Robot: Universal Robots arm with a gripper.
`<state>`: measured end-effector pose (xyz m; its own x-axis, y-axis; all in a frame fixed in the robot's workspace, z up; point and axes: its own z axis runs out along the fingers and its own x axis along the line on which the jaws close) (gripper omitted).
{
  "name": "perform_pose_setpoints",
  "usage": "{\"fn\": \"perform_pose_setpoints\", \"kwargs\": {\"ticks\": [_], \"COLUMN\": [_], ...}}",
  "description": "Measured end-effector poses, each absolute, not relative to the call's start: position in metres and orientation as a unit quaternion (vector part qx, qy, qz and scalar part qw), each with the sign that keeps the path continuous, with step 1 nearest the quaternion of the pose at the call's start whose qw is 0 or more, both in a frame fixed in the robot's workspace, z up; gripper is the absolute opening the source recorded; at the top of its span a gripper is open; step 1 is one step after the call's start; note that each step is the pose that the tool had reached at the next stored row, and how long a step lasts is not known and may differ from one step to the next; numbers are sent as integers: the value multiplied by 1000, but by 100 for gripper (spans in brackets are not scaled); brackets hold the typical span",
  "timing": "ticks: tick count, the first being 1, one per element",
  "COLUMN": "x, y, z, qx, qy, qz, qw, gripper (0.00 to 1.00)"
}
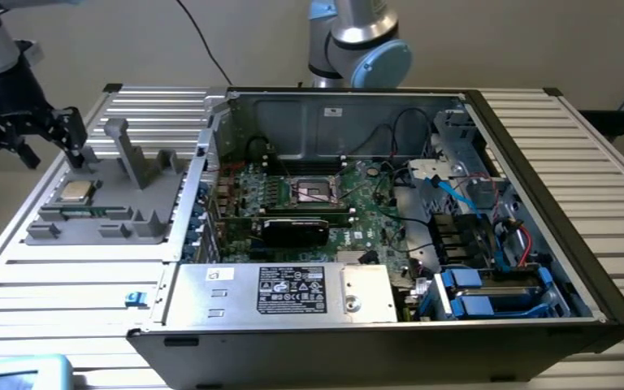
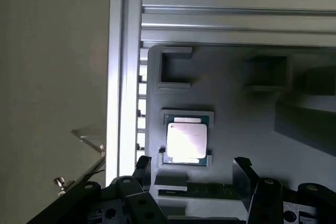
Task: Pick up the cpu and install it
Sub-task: 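Pick up the cpu and move it towards the insertion slot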
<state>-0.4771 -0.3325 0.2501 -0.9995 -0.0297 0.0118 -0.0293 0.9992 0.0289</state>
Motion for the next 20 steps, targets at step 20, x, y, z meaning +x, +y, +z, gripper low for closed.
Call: {"fn": "perform_pose_setpoints", "kwargs": {"ticks": [20], "x": [-477], "y": [-332], "z": [223], "qx": [14], "qy": [-1000], "qz": [-18], "qw": [6], "gripper": [73]}}
